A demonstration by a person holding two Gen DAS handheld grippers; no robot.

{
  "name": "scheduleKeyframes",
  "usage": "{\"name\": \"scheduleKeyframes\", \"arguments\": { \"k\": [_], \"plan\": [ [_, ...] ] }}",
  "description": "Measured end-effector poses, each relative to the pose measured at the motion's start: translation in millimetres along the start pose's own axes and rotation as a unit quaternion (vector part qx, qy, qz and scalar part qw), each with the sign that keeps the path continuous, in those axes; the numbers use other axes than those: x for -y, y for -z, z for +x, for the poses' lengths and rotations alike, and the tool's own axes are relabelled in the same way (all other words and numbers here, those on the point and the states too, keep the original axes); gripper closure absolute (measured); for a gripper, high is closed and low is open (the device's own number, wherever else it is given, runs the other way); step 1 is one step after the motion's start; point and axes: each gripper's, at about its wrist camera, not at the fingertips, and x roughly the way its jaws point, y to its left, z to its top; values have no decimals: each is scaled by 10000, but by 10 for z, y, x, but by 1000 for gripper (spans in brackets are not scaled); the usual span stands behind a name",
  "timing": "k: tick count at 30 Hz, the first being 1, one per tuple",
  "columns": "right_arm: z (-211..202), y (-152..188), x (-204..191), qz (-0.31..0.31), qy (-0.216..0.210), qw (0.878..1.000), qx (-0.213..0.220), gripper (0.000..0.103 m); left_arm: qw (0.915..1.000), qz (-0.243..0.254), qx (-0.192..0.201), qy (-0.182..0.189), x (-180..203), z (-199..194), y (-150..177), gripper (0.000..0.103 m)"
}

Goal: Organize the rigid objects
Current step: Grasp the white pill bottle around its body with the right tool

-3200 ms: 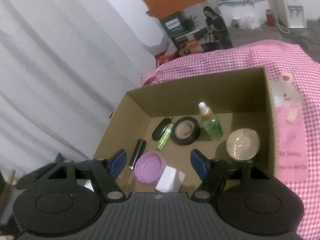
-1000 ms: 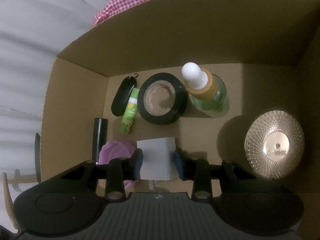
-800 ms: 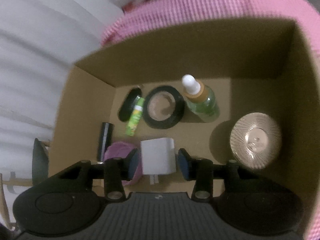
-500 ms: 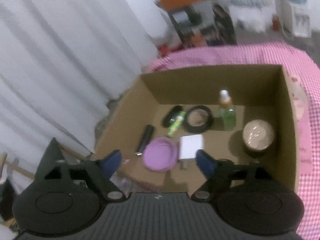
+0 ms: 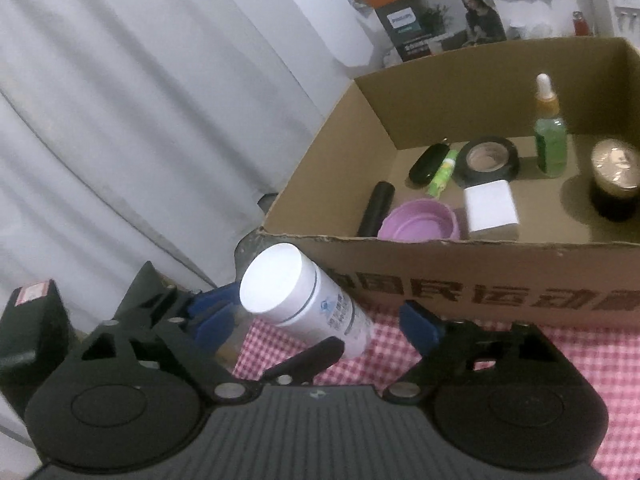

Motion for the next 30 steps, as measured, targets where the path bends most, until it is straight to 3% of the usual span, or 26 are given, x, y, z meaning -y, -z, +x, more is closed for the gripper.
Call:
{"name": "scheduleKeyframes", "arguments": {
  "k": [5,9,17,25,30],
  "plan": [
    [153,-62,2,1,-156,9999,-32,34,9997,-232,-20,91,-37,32,-20,49],
    [204,-67,18,73,-395,9992,-55,46,9996,-241,-23,140,3,22,-32,50],
    [-37,39,78,49,-242,9997,7,46,9982,-38,-89,588,274,-40,-74,50],
    [-532,134,317,254,171,9989,343,45,9934,422,26,1064,694,4,-200,50],
    [-665,170,535,506,303,9973,434,44,9912,559,-99,1196,851,124,-209,50]
  ]
}}
